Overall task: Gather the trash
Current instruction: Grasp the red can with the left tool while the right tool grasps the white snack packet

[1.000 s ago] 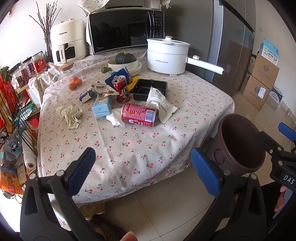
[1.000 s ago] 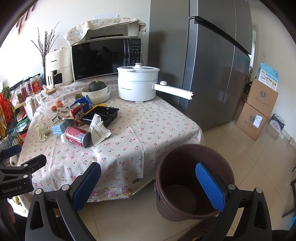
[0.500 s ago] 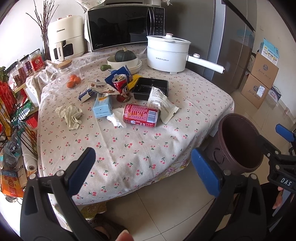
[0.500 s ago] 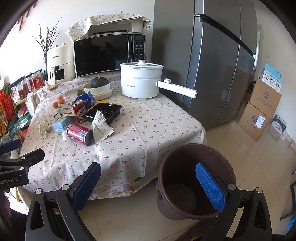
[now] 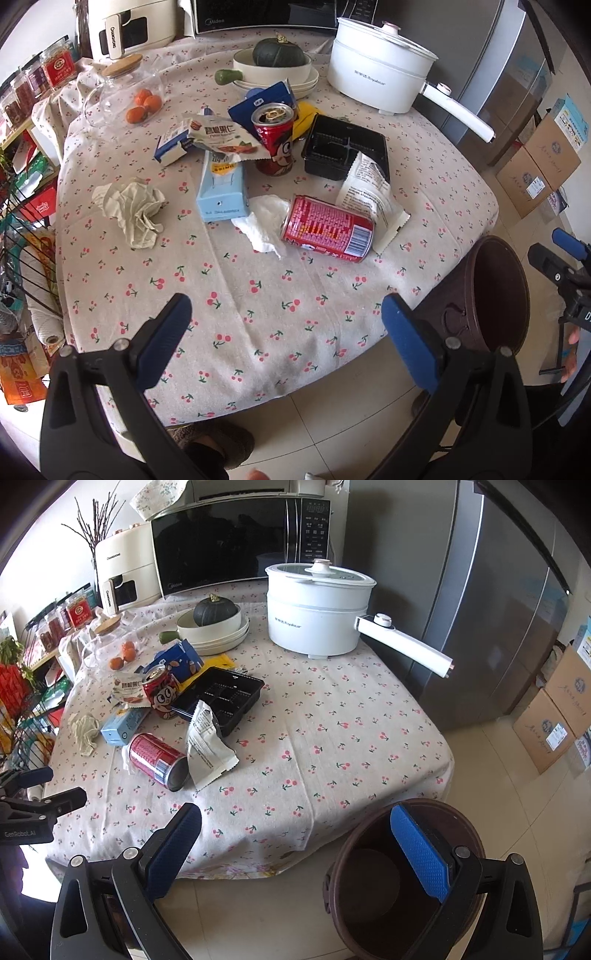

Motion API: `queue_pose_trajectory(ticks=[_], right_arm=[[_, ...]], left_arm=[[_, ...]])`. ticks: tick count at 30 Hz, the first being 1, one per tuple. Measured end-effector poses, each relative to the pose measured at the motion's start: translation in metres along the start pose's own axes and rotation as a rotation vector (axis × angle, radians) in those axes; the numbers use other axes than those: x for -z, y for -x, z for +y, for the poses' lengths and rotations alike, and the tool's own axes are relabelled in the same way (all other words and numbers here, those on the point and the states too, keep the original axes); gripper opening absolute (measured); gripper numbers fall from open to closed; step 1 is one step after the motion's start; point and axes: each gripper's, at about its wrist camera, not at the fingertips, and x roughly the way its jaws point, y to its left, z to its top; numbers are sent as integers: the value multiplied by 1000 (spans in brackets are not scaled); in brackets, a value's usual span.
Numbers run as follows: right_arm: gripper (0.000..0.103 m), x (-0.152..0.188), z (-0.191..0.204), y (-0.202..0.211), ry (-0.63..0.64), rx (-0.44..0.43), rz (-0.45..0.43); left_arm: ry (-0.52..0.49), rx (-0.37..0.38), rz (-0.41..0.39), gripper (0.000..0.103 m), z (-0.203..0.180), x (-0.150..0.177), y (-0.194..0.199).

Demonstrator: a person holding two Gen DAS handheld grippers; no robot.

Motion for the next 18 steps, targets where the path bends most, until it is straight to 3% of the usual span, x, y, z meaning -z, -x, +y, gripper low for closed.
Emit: queue_pose_trajectory(ticks=[2, 5, 11, 14, 18], right_arm=[[103, -1, -3, -23, -17, -30, 31], [103, 3, -12, -51, -49, -76, 144], [103, -17, -26, -51, -82, -59, 95], [103, -22, -27, -53, -79, -55, 102], [103, -22, -26, -61, -65, -39, 122]], left_arm=[[-2, 8, -4, 101, -4, -8, -15], [-76, -7, -10, 101, -19, -21, -34], [-228, -60, 31, 101, -42, -33, -72], [-250, -73, 51, 101, -45, -38, -86], [-255, -36, 60, 101, -48, -44, -93]])
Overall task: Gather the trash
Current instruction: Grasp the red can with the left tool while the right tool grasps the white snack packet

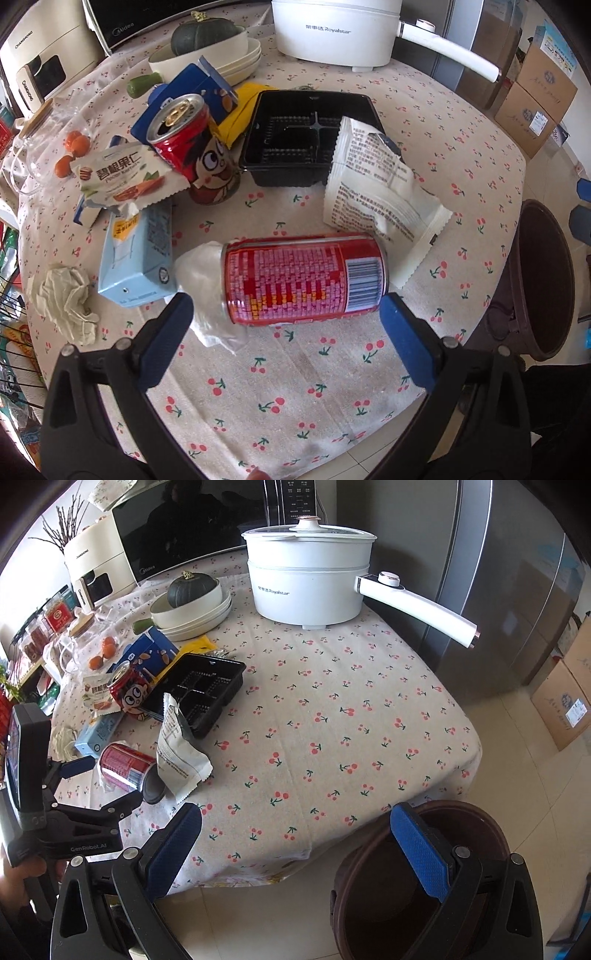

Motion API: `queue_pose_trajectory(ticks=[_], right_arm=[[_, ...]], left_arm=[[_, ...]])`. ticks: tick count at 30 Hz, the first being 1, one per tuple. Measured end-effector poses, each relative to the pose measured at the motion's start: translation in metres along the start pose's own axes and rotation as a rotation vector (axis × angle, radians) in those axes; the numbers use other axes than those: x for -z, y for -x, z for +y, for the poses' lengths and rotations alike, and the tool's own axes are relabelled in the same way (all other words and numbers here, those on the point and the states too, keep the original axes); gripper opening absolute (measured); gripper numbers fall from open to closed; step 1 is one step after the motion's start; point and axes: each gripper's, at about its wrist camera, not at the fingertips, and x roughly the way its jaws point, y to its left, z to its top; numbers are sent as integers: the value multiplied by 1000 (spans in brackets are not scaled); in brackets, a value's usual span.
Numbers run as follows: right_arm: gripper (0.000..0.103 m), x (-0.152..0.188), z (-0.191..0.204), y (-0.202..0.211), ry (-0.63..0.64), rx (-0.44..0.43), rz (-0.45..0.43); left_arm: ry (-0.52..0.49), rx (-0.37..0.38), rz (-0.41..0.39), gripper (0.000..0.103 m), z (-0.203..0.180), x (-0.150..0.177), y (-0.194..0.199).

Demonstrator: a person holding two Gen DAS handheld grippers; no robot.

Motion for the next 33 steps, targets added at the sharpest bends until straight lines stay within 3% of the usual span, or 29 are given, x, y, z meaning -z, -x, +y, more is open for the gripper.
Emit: queue_pose_trajectory(ticks=[5, 11, 14, 21, 27, 33], right_arm=[[103, 0, -2, -10, -18, 10, 26], [103, -2, -2, -22, -25, 23, 52], [103, -3, 0, -27, -26, 29, 62], [103, -11, 15, -43, -16, 6, 84], [103, -20, 50, -69, 45, -75, 113], [102, -27, 91, -100, 95, -128, 140]], left_arm=[[-12, 31, -6, 101, -3, -6, -8], [48, 82, -6, 100, 5, -14, -17], [96, 130, 18, 92, 13, -15, -22], [158, 112, -9, 91, 26, -9, 6], [203, 54, -67, 91, 59, 9, 34], [250, 20, -53, 91, 93, 33, 40]])
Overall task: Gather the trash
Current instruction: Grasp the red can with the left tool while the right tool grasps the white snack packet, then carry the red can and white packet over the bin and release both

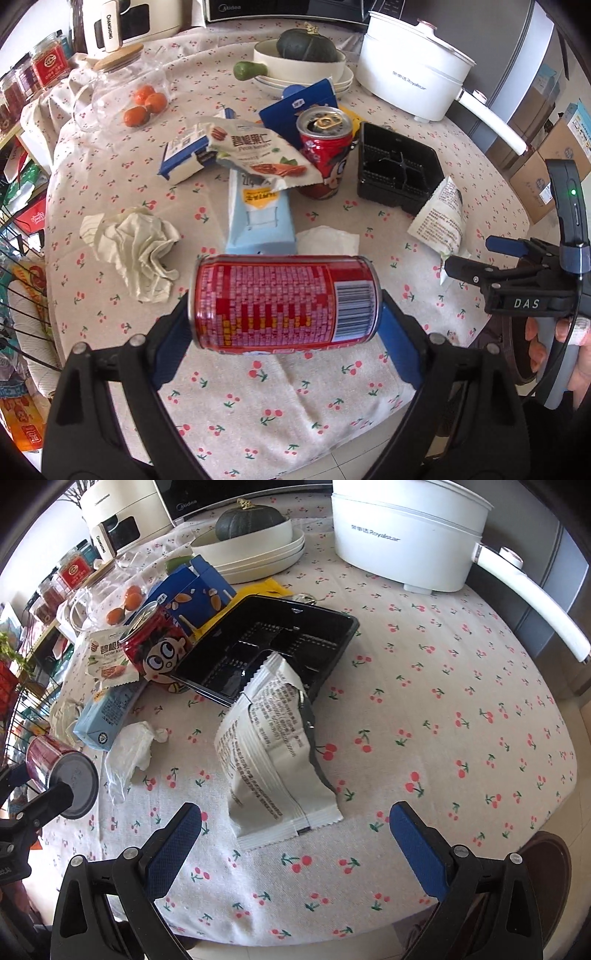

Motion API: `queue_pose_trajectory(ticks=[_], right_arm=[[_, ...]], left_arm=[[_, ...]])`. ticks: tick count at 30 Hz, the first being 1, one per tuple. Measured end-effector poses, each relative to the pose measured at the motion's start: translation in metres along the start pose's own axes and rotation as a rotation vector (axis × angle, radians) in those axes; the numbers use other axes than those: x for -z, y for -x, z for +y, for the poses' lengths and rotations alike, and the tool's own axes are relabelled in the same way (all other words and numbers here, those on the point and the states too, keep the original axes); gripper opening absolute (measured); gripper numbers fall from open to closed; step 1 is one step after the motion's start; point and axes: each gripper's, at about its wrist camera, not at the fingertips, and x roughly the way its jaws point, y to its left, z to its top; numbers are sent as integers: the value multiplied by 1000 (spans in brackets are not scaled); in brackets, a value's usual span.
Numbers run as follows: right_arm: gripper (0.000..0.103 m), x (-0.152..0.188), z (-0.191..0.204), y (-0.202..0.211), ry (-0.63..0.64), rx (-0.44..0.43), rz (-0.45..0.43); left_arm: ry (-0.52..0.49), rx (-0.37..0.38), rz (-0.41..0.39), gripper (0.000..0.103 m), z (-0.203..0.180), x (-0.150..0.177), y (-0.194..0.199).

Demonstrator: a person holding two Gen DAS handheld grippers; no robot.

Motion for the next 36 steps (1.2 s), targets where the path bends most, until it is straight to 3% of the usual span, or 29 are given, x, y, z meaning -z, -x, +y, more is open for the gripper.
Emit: queue_pose_trajectory(ticks=[3, 4, 7, 11, 21, 36], right_arm=[[95, -4, 12, -15, 18, 0, 12], [86, -5, 14, -21, 23, 5, 14], [73, -8, 21, -26, 54, 55, -9], [60, -9, 21, -22, 67, 55, -26], [59, 7, 1, 24, 101, 69, -73], [60, 75, -118, 107, -55, 144, -103]], left_arm=[[20, -10, 8, 91, 12, 3, 3], [27, -8, 7, 91, 14, 3, 4], [43, -2, -4, 91, 19, 2, 7], [35, 3, -10, 92, 13, 0, 7], [-43, 32, -11, 92, -29, -1, 4], [-208, 171, -8, 92, -154, 0, -5]])
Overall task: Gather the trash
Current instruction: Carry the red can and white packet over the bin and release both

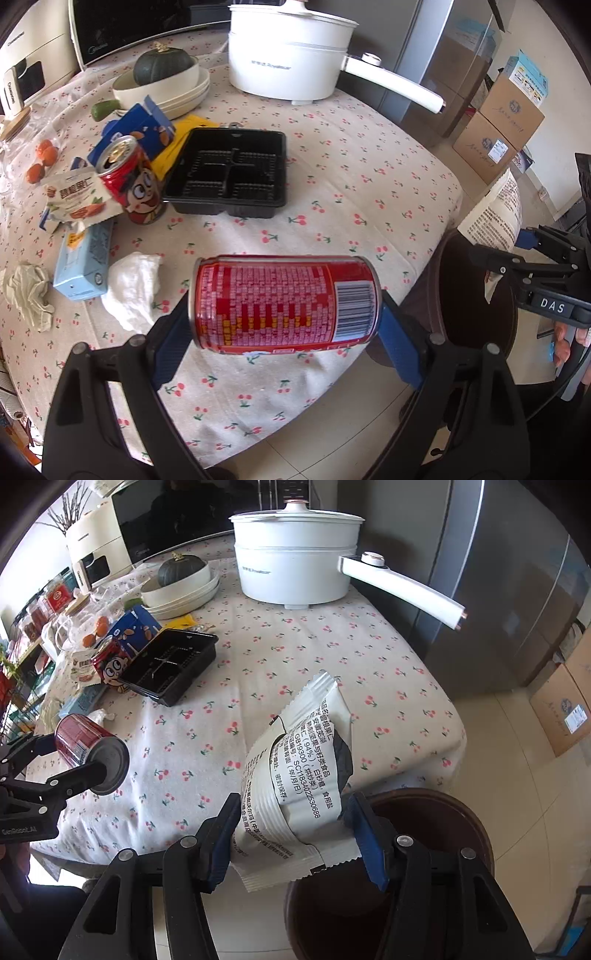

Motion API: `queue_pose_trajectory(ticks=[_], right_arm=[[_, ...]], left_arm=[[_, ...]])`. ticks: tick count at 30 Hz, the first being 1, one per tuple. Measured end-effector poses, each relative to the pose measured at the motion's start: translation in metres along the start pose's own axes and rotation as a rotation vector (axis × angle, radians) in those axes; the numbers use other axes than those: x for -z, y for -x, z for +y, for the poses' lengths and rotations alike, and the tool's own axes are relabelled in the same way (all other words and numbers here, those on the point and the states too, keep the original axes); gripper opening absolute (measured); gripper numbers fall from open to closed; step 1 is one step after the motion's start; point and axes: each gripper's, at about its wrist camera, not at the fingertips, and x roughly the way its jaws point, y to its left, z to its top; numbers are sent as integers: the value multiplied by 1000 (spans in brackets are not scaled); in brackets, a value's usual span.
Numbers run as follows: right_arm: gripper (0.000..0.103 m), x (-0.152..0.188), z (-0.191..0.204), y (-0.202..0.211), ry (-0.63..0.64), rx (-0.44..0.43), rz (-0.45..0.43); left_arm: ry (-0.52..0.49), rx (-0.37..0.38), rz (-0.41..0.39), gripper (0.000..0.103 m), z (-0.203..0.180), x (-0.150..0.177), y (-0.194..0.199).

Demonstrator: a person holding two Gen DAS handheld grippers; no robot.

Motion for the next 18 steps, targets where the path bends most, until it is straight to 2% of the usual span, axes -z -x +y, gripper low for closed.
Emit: queue_pose_trajectory(ticks=[5, 9, 15, 18], right_arm=[[61, 26, -41, 13, -53, 29, 9], [61, 57, -76, 13, -116, 48, 20], [61, 104, -126, 5, -216, 92, 62], [61, 118, -145, 7, -257, 109, 73]], left_arm=[[-65, 81, 1, 92, -57, -1, -12], [-154, 150, 2, 92, -108, 5, -26], [-323, 199, -9, 92, -166, 23, -51], [-365, 217, -13, 91, -182, 27, -62]])
